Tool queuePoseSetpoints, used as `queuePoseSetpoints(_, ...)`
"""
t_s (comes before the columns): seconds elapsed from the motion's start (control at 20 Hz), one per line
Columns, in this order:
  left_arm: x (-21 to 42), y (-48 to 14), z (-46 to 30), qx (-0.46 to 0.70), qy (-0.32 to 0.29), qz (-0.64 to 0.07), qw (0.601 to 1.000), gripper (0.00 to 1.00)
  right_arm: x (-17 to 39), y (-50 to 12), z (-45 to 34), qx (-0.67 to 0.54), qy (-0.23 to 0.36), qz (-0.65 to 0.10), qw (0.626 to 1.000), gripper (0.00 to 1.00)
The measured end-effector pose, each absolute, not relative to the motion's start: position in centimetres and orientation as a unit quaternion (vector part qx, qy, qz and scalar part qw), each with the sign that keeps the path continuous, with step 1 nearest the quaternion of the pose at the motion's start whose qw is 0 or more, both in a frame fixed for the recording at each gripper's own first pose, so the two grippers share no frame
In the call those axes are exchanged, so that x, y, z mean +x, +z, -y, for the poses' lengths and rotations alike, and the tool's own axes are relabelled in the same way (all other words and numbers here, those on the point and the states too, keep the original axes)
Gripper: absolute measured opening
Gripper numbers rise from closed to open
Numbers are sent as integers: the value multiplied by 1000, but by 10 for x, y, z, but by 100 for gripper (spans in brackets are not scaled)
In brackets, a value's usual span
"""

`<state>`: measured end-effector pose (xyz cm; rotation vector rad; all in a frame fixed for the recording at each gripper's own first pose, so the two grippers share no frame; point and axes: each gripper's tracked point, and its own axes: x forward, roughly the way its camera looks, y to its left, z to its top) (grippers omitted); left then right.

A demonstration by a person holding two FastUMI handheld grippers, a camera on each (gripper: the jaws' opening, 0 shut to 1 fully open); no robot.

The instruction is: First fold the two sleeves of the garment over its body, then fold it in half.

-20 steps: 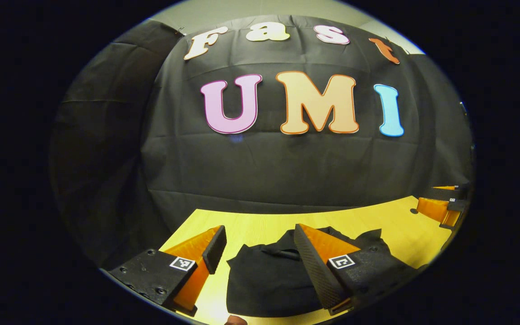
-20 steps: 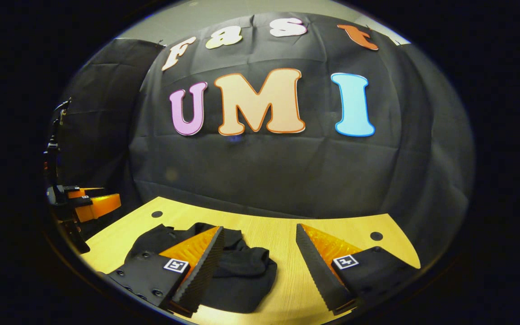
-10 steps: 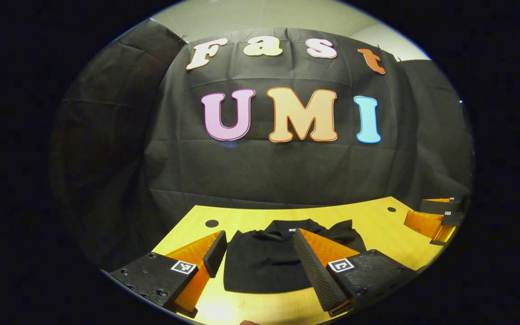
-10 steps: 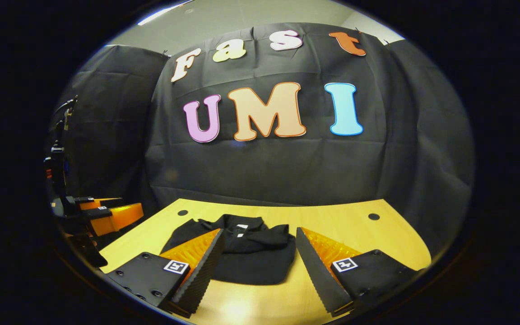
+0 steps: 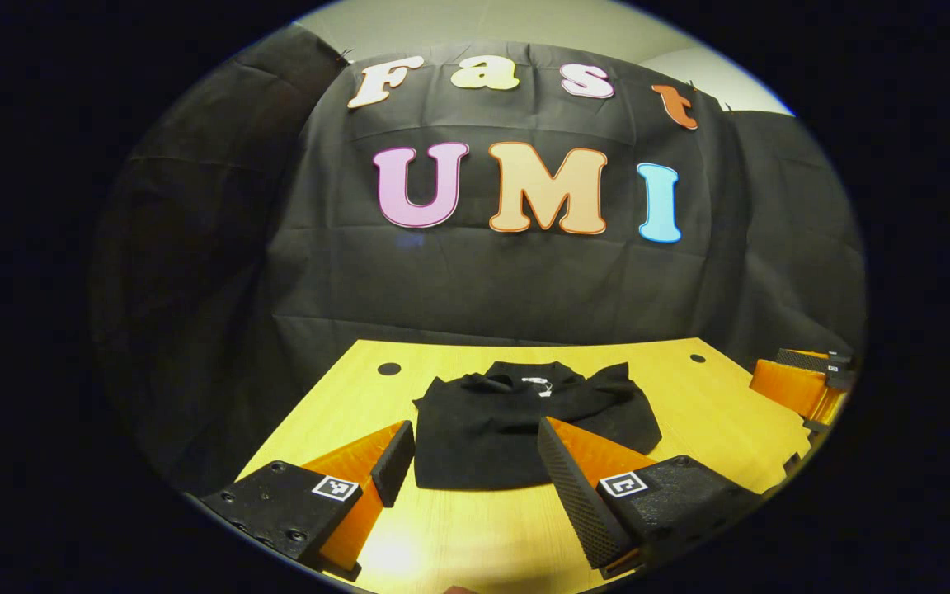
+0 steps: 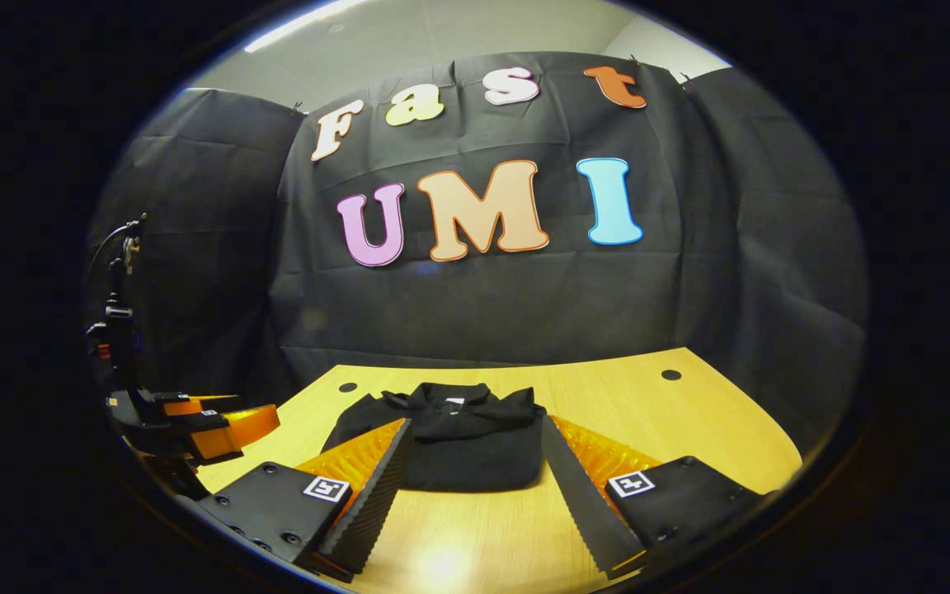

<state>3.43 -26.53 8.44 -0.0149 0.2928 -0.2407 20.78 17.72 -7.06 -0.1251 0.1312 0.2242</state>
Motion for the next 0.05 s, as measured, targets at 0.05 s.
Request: queuePoseSetpoints(0.05, 29, 82, 265, -18, -124, -150, 981, 90, 202, -75, -177, -62, 109, -67, 990, 98)
